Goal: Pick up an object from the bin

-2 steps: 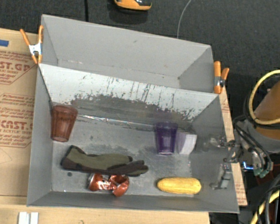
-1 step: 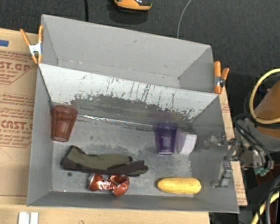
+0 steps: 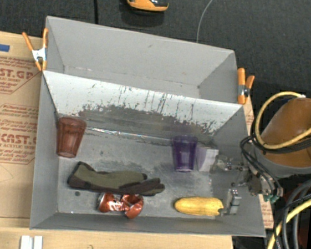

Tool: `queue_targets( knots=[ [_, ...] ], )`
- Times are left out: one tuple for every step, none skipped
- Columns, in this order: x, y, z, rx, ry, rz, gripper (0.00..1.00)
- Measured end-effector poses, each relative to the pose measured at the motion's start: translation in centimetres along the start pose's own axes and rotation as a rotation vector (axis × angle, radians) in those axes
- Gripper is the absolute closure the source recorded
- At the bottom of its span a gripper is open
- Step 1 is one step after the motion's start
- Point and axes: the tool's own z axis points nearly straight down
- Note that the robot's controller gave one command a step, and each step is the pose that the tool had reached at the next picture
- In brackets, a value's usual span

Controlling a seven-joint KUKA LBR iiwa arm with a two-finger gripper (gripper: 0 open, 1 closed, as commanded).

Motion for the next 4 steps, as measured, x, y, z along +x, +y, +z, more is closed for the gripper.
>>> queue_targets(
  knots=[
    [-1.5, -0.4, 7.6, -0.001, 0.002, -0.03, 0.0],
    [-0.7, 1.6, 9.7, -0.003, 0.007, 0.076, 1.0],
    [-0.7, 1.6, 9.7, -0.002, 0.007, 0.076, 1.0],
    [-1.1, 0.5, 2.4, -0.002, 0.006, 0.093, 1.0]
  ],
)
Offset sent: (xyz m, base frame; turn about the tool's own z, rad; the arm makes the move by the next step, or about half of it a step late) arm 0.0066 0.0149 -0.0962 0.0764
